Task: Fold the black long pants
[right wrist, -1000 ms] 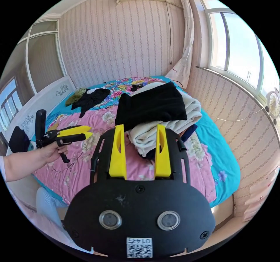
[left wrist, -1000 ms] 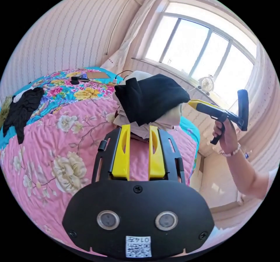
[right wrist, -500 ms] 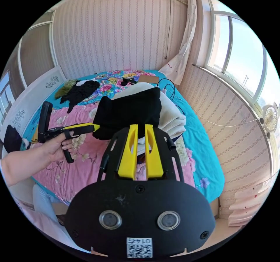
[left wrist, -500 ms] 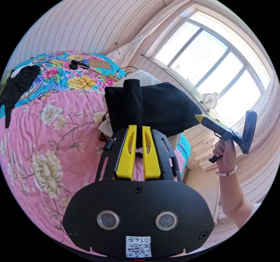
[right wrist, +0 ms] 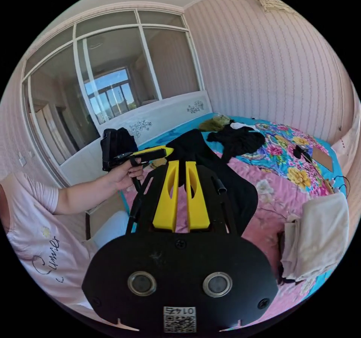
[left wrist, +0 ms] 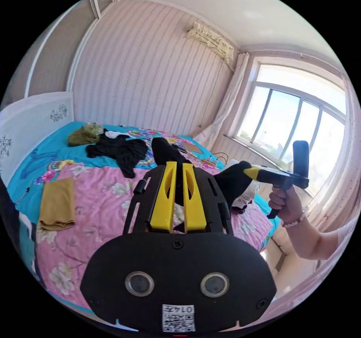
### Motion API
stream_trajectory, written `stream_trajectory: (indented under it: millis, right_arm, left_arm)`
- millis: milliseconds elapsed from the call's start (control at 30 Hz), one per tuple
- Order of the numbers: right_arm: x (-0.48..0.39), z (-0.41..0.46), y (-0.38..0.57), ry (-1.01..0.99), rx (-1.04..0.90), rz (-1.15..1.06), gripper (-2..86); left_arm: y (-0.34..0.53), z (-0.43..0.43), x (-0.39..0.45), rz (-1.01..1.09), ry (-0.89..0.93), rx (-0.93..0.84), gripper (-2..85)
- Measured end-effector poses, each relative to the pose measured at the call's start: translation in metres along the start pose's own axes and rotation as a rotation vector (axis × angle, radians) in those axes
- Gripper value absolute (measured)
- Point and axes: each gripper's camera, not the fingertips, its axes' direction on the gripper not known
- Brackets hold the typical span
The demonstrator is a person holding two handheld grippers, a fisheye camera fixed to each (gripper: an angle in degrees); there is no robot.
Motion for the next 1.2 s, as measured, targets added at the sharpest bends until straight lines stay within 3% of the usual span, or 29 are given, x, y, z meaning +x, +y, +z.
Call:
stream_trajectory:
  millis: [133,267,433,533,600,700,867,1033,1200]
  right_arm:
    - [-0.066,0.042,0.001,-0.156,0.117,0.030,1.8]
    - [-0.083,0.048,0.045,-0.231,0.161,0.087,1.7]
    - [-0.042,0.069,0.178,-0.101,-0.089,0.328,1.8]
    - [-0.004,0.080,0.267,0.020,-0.286,0.550,1.6]
    - [0.007,0.081,0.312,0.110,-0.370,0.633,1.4]
    - [0.006,0.077,0.352,0.143,-0.406,0.692,0.8]
    - [-0.014,0.083,0.354,0.205,-0.407,0.607,1.3]
    - [-0.060,0.146,0.315,0.218,-0.459,0.294,4.9]
    - [-0.112,0.236,0.282,0.172,-0.567,-0.020,7.8]
  left_arm:
    - [-0.032,-0.053,-0.012,0.042,-0.017,-0.004,0.6]
    - [-0.017,-0.056,0.037,0.216,0.085,-0.048,1.5]
    - [0.104,-0.004,0.049,0.074,0.255,-0.230,2.9]
    - [0.193,0.046,0.042,-0.116,0.288,-0.446,3.6]
    - [0.240,0.071,0.044,-0.101,0.282,-0.631,4.0]
    - [0.251,0.065,0.040,-0.118,0.301,-0.674,4.2]
    - [0.221,0.007,0.008,-0.131,0.223,-0.639,3.7]
    - [0.208,-0.055,-0.055,-0.153,0.180,-0.538,4.0]
    - [0.206,-0.084,-0.162,-0.328,-0.089,-0.520,7.7]
